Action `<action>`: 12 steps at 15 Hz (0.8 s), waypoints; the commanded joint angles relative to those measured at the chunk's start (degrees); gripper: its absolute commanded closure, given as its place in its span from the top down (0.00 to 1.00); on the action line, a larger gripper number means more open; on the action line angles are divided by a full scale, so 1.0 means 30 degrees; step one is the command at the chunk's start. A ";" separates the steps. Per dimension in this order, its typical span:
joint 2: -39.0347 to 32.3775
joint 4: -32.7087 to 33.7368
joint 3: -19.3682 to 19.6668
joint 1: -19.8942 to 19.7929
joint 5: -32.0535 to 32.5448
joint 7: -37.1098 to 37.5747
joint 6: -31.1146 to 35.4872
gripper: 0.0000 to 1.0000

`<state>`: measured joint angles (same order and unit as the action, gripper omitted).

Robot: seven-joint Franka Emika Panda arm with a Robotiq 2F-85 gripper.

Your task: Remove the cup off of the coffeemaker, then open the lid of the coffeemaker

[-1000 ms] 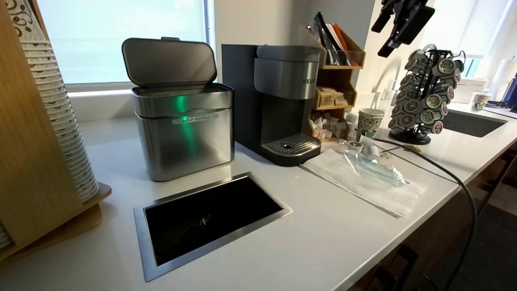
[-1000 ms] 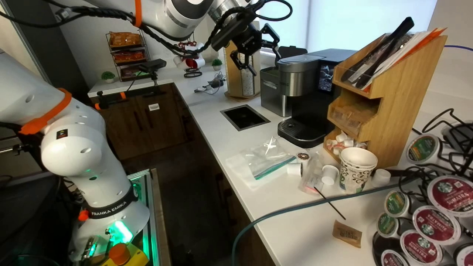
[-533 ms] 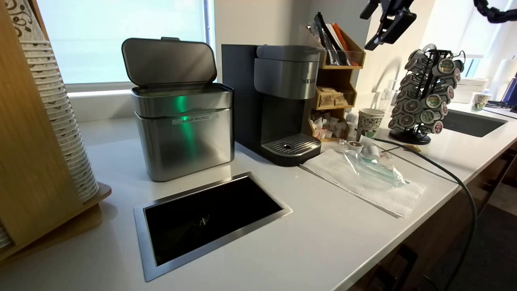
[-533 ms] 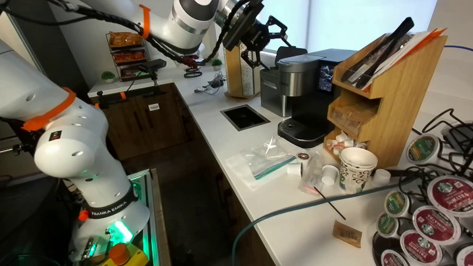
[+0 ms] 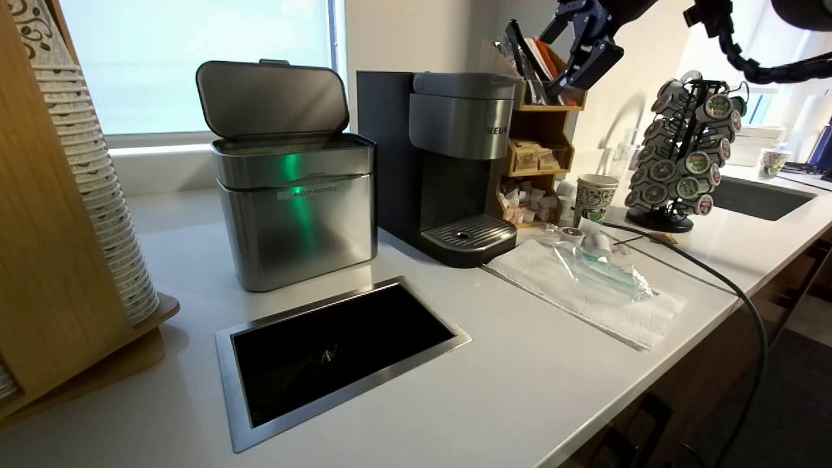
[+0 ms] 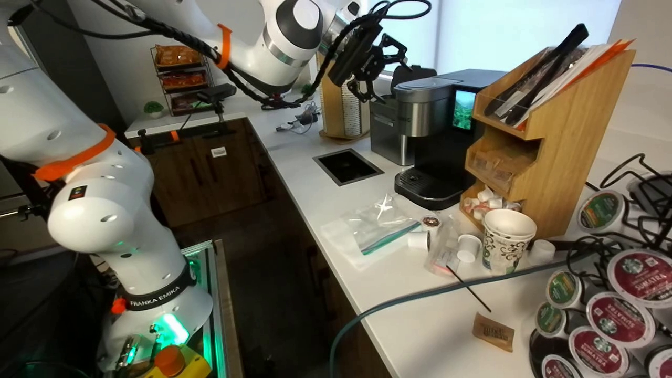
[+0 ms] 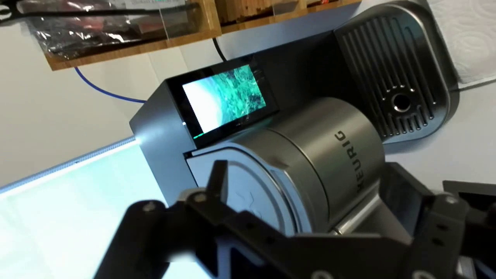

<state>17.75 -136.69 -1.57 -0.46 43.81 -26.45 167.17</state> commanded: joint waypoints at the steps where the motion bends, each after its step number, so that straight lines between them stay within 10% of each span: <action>1: -0.1189 0.0725 -0.0514 -0.0633 0.1165 0.0948 0.1344 1.00; 12: -0.3389 0.3147 -0.1194 -0.1460 0.2958 0.2322 0.1779 1.00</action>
<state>9.50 -129.46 -4.19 -4.01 50.00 -21.81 171.55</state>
